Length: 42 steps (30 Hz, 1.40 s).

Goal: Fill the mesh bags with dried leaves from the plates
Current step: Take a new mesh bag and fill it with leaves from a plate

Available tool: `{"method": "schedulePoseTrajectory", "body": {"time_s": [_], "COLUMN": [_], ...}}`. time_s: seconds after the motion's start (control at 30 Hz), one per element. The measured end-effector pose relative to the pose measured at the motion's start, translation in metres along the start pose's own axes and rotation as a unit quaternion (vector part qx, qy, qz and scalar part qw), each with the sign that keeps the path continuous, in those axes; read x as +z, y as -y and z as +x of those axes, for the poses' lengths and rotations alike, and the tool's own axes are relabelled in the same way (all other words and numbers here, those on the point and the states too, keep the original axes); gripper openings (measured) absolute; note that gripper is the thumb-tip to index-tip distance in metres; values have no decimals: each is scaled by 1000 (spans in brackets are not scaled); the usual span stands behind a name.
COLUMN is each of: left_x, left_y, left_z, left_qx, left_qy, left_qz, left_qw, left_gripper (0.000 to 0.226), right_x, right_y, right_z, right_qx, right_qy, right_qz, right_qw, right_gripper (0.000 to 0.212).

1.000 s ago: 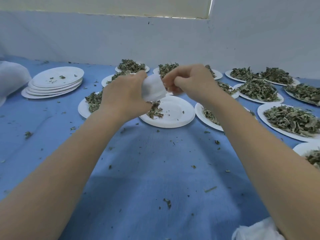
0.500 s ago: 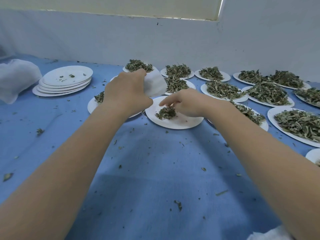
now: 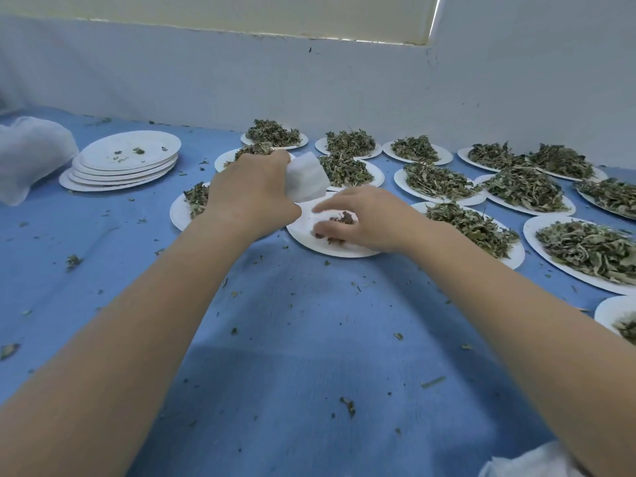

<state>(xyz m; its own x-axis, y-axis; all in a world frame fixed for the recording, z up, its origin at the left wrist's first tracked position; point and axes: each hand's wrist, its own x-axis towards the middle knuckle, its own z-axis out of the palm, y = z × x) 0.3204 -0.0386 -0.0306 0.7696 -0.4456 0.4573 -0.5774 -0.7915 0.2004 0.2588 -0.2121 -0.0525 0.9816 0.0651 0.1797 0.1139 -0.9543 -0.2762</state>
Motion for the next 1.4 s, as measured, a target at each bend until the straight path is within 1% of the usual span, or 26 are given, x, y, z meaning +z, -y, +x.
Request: {"method": "schedulePoseTrajectory", "body": {"time_s": [0.1,0.17,0.27,0.37,0.43,0.53,0.57,0.6,0.63,0.67,0.7,0.73,0.8,0.87,0.97,1.07,1.13,1.2,1.27,1.33,1.4], "left_x": [0,1,2,3,3,3,3,2,2,2,2,3,3,5,8,9,10,10,9,8,7], "left_y": [0,0,0,1,2,2,2,2,2,2,2,2,0,-3,-8,-13,-16,-18,-20,-22,-23], "left_z": [0,-1,-1,-1,-1,-2,-2,-2,-2,-2,-1,-1,-2,-4,-6,-8,-9,-9,-10,-11,-11], "left_qx": [8,9,6,3,3,1,1,0,-1,-2,-3,-3,0,3,6,4,2,1,3,7,7], "left_qy": [0,-2,-1,2,7,11,13,16,20,23,26,29,33,33,25,13,9,5,0,-3,-4], "left_qz": [7,11,14,13,13,14,14,14,14,12,10,7,1,-7,-26,-56,-69,-85,-104,-113,-114], "left_qw": [1000,1000,1000,1000,1000,1000,1000,1000,1000,1000,1000,1000,999,999,999,998,998,996,995,994,993], "left_gripper": [30,31,29,25,25,25,25,25,25,25,25,25,26,28,32,32,34,36,36,35,35], "right_x": [6,13,14,12,9,8,6,4,0,-4,-9,-15,-26,-33,-38,-44,-51,-62,-76,-88,-97], "right_y": [3,9,18,24,29,33,32,28,24,19,14,11,9,16,26,35,37,37,38,39,41], "right_z": [-1,0,7,14,16,20,20,21,20,19,18,17,17,19,23,26,25,25,26,28,29], "right_qx": [64,79,56,-11,-35,-28,-12,16,58,102,134,151,142,118,89,64,61,70,91,113,133], "right_qy": [10,20,17,35,43,46,43,34,20,3,-19,-34,-41,-29,1,6,14,51,115,176,197], "right_qz": [-41,-57,-66,-142,-167,-176,-160,-115,-35,68,169,241,312,314,254,197,171,158,184,246,328], "right_qw": [997,995,996,989,985,983,986,993,997,992,976,958,938,942,963,978,983,984,972,946,914], "right_gripper": [53,56,41,23,12,9,9,10,11,13,15,18,21,19,14,17,18,18,17,16,10]}}
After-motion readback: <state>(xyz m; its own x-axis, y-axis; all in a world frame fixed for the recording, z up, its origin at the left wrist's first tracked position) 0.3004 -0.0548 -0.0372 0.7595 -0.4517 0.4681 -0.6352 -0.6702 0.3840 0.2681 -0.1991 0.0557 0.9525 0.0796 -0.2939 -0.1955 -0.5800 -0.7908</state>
